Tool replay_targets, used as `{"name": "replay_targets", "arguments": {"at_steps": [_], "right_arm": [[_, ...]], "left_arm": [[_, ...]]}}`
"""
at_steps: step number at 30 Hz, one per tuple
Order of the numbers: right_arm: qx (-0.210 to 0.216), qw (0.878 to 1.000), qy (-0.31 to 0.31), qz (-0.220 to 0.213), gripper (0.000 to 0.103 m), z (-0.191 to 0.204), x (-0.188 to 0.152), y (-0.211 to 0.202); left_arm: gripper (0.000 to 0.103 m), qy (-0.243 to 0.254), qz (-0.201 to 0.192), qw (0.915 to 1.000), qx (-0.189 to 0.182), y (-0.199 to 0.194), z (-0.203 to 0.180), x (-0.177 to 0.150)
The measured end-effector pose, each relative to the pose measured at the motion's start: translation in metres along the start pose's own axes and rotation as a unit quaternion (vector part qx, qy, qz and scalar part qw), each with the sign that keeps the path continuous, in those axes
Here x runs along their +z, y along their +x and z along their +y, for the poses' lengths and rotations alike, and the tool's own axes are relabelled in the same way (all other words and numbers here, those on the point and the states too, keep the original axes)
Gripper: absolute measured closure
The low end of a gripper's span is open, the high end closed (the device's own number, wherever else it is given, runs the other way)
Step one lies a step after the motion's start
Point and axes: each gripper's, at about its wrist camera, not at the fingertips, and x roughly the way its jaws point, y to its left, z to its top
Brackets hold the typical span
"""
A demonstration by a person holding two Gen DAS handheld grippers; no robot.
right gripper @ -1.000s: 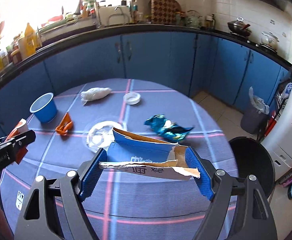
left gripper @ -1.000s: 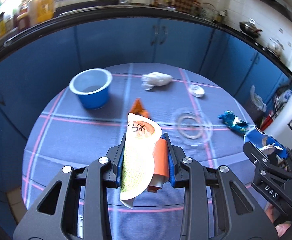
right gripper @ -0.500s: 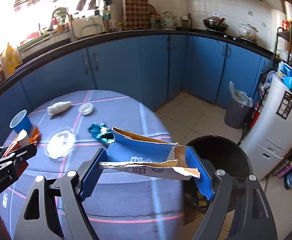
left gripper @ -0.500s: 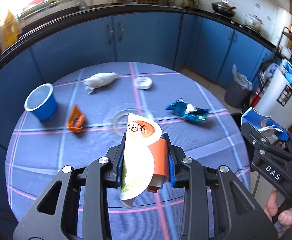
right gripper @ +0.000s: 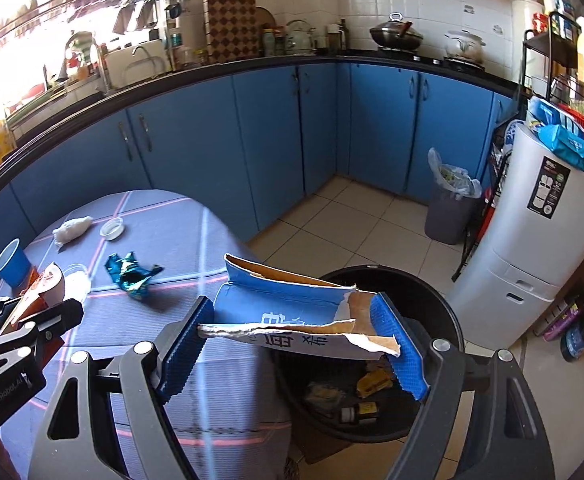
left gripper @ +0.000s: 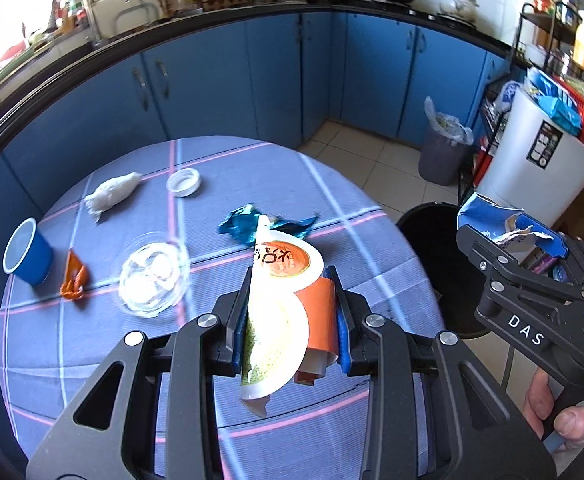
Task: Collect trash
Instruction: 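Carry the carton and wrapper toward the black bin, then open the right gripper over the bin while the left opens to drop the wrapper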
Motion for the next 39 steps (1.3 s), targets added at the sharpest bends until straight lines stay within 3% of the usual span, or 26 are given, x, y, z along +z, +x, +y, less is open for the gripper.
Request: {"name": "replay_targets", "arguments": {"at_steps": [19,25,39], "right_arm": [[-0.007,0.999,0.053,0.007,0.024,-0.062,0.002,0.024],[-0.016,0.999,0.043,0.013,0.014,-0.07,0.0,0.032],[-0.05,0.998,0.044,0.016,0.014,-0.092,-0.013,0.039]], "left_arm": [[0.069,0.056,0.007,0.9983,-0.018,0.031,-0.066,0.03],[0.069,0.074,0.004,0.9969,-0.027,0.04,-0.09,0.042],[0.069,0.107,0.009,0.993,-0.05,0.058,-0.135,0.059]]}}
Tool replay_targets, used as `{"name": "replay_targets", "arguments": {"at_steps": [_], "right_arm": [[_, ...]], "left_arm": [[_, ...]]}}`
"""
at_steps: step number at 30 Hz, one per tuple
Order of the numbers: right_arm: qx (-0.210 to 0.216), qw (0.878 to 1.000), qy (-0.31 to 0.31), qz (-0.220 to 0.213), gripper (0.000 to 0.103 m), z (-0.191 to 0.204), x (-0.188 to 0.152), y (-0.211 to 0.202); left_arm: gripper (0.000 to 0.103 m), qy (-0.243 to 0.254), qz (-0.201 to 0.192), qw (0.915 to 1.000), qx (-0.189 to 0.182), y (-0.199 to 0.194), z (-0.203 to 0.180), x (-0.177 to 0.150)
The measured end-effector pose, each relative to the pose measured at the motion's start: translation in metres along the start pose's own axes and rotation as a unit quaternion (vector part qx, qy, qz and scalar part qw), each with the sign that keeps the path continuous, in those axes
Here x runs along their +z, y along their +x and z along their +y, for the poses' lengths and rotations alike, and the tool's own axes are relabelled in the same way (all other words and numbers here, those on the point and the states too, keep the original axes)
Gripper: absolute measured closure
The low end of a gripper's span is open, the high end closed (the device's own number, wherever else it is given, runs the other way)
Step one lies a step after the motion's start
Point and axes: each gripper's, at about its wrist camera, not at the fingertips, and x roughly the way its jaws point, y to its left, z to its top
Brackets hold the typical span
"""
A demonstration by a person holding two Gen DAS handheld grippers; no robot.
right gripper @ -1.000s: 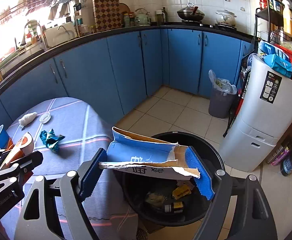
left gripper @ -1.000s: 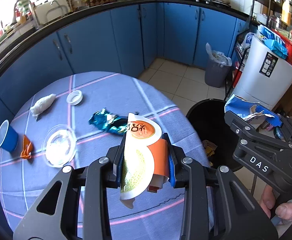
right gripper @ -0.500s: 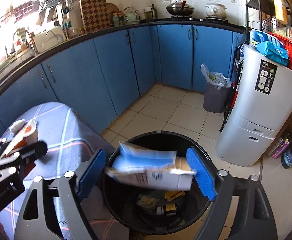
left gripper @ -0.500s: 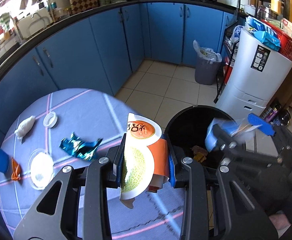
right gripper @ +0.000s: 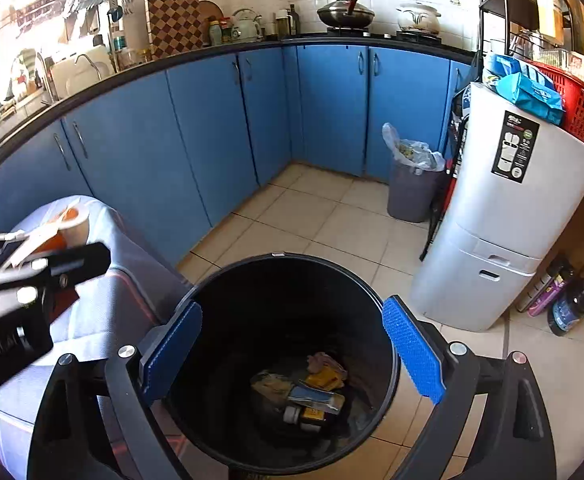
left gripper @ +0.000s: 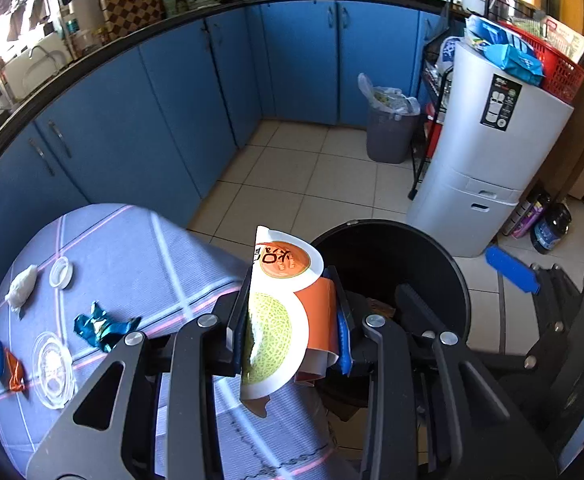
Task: Collect trash
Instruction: 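Open the right gripper over the bin while the left opens to drop the wrapper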
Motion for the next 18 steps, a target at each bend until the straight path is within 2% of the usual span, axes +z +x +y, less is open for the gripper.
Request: {"name": "replay_targets", "arguments": {"at_steps": [5,6,7,9,12,18], "right_arm": [[-0.011,1.0,0.003,0.008,0.014,-0.006,-0.005,0.003],[-0.011,1.0,0.004,0.01,0.014,-0.008,-0.005,0.003],[-0.011,1.0,0.005,0.012,0.014,-0.009,-0.006,0.003],[-0.009,1.0,0.004,0.013,0.014,-0.008,-0.008,0.001],[-0.009,1.0,-0.002,0.013,0.014,-0.007,-0.011,-0.001],[0.004,1.0,-0.011,0.015,0.014,0.005,-0.013,-0.005]], "left_arm": [[0.067,0.007,-0.002,1.0,-0.001,0.0,-0.009,0.009],[0.063,0.006,-0.001,1.0,-0.001,0.001,-0.009,0.011],[0.041,0.003,0.001,1.0,0.003,0.001,-0.009,0.012],[0.016,-0.006,-0.007,0.9999,0.008,-0.001,-0.007,0.013],[0.017,0.002,-0.031,0.9994,0.018,-0.011,-0.009,0.013],[0.017,-0.008,-0.036,0.9984,0.042,-0.022,0.011,0.003]]}}
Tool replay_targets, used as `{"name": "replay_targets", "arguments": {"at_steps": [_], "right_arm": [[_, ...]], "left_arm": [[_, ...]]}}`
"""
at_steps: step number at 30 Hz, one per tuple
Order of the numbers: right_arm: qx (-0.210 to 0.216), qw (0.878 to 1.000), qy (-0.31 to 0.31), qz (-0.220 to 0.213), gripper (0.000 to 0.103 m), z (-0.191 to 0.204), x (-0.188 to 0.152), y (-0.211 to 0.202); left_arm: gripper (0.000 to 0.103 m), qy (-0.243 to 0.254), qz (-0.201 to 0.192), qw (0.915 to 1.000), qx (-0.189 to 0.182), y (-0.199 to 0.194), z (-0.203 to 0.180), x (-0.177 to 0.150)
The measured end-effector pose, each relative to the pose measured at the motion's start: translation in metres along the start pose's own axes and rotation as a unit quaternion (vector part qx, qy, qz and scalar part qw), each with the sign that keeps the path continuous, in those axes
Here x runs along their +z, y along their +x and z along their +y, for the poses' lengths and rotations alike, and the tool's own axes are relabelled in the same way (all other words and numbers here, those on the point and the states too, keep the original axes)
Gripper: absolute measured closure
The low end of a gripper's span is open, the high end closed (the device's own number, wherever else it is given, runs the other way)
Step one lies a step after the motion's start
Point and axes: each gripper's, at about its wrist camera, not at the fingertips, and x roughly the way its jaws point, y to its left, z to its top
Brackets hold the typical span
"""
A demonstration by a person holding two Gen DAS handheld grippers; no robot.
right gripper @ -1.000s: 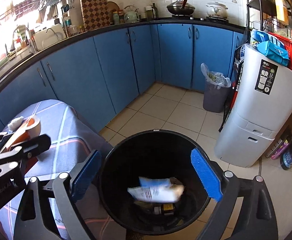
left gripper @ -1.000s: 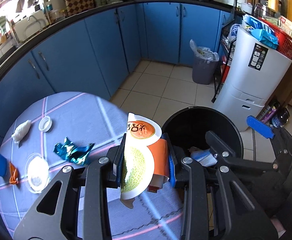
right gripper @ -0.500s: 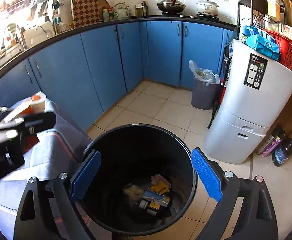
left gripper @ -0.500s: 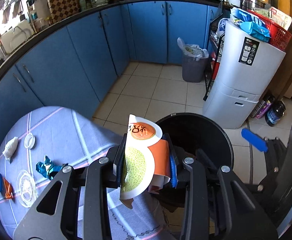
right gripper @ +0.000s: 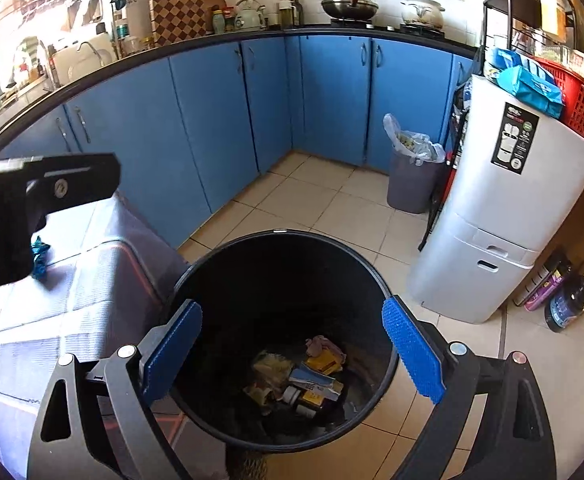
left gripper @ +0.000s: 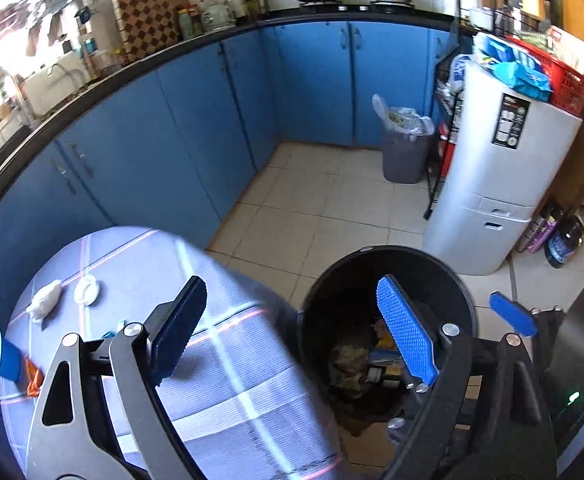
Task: Collect trash
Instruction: 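Open the right gripper over the bin while the left opens to drop the wrapper, then grasp the teal foil bag with the right gripper while the left grasps the orange wrapper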
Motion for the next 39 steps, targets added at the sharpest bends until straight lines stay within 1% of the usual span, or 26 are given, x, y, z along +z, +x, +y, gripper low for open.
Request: {"name": "replay_targets", "arguments": {"at_steps": [3,6,9,11,15,18,23,26,28,33,36,37,39], "right_arm": [[0.012,1.0,-0.01,-0.005,0.014,0.013,0.0,-0.004],[0.021,0.999,-0.036,-0.011,0.014,0.033,0.002,-0.008],[0.027,0.997,-0.071,-0.022,0.014,0.062,0.006,-0.014],[0.041,0.995,-0.087,-0.026,0.014,0.08,0.009,-0.018],[0.067,0.99,-0.119,-0.025,0.014,0.122,0.012,-0.023],[0.083,0.986,-0.146,-0.022,0.014,0.153,0.014,-0.024],[0.093,0.978,-0.185,-0.014,0.014,0.201,0.012,-0.018],[0.08,0.976,-0.202,-0.016,0.014,0.223,0.011,-0.01],[0.073,0.976,-0.204,-0.009,0.014,0.232,0.014,-0.001],[0.083,0.978,-0.191,0.022,0.015,0.245,0.022,0.022],[0.079,0.976,-0.198,0.035,0.025,0.254,0.024,0.032],[0.079,0.976,-0.2,0.039,0.03,0.256,0.025,0.035],[0.079,0.975,-0.201,0.047,0.032,0.259,0.024,0.04]], "left_arm": [[0.017,-0.022,0.008,0.9995,0.02,-0.003,0.026,-0.011],[0.017,-0.046,0.013,0.9979,0.044,-0.009,0.054,-0.027],[0.017,-0.061,0.016,0.9955,0.071,-0.015,0.081,-0.044],[0.017,-0.072,0.016,0.9934,0.088,-0.021,0.102,-0.056],[0.017,-0.095,0.01,0.9895,0.108,-0.033,0.136,-0.076],[0.017,-0.118,0.008,0.985,0.126,-0.04,0.169,-0.093],[0.017,-0.163,0.019,0.9765,0.14,-0.04,0.22,-0.117],[0.017,-0.189,0.029,0.9702,0.148,-0.035,0.251,-0.131],[0.017,-0.202,0.034,0.9665,0.154,-0.032,0.266,-0.138],[0.018,-0.227,0.045,0.9603,0.156,-0.019,0.296,-0.148],[0.018,-0.242,0.056,0.957,0.149,-0.005,0.311,-0.155],[0.019,-0.246,0.06,0.9562,0.147,0.0,0.316,-0.157],[0.021,-0.251,0.067,0.9549,0.143,0.009,0.32,-0.158]]}}
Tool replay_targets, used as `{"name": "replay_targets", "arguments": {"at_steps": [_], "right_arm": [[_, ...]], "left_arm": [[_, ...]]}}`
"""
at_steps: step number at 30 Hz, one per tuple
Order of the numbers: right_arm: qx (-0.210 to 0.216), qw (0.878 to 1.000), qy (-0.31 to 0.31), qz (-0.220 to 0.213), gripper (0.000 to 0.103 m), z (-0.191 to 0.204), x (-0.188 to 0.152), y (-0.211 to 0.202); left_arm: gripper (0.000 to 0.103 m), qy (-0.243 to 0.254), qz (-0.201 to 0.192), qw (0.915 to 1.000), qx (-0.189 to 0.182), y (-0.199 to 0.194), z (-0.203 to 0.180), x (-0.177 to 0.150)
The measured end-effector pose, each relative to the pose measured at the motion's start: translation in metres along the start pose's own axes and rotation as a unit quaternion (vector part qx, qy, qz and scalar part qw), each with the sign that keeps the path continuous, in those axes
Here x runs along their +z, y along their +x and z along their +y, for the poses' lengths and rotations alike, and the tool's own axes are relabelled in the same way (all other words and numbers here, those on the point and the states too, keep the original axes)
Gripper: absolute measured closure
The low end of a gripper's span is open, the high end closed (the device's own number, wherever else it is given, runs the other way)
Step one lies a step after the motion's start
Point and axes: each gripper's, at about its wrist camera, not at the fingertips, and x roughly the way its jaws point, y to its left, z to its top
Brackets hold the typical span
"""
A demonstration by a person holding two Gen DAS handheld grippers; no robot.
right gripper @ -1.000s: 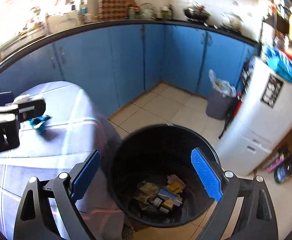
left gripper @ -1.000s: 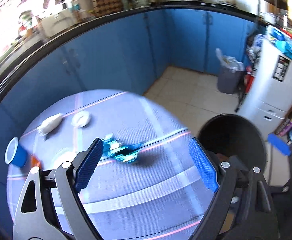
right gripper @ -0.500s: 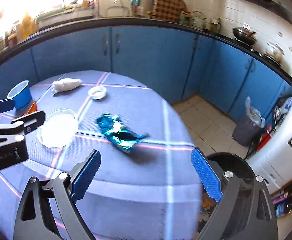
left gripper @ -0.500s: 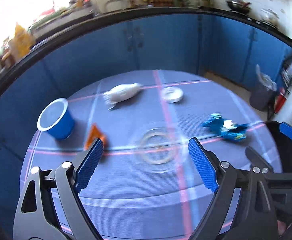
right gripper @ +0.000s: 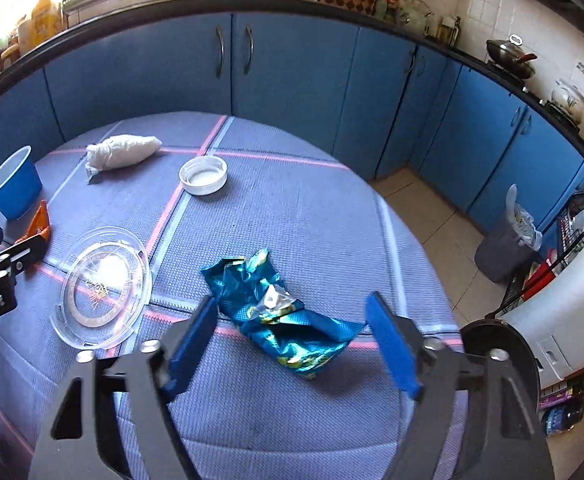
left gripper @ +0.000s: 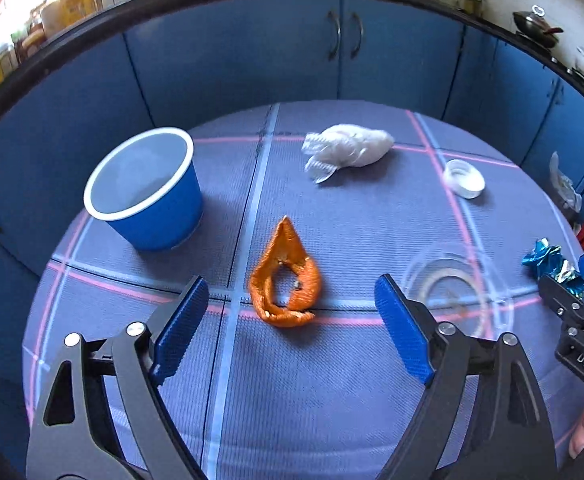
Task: Collect trash
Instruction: 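Grasp the teal foil bag with the right gripper while the left grasps the orange wrapper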
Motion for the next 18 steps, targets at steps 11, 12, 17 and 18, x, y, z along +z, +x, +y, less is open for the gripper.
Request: {"name": "replay_targets", "arguments": {"at_steps": [11,12,17,18], "right_arm": [[-0.002,1.0,-0.013,-0.027,0.052,0.011,-0.002,-0.007],[0.0,1.0,-0.014,-0.027,0.056,0.011,-0.001,-0.009],[0.01,1.0,-0.013,-0.021,0.065,0.01,-0.002,-0.015],[0.01,1.0,-0.012,-0.021,0.066,0.01,-0.003,-0.017]], "left_arm": [[0.07,-0.01,0.008,0.9997,-0.018,0.011,0.004,0.002],[0.073,-0.015,0.008,0.9996,-0.024,0.01,0.005,0.001],[0.083,-0.026,-0.001,0.999,-0.036,-0.004,0.014,-0.002],[0.083,-0.027,-0.004,0.999,-0.037,-0.007,0.014,-0.003]]}}
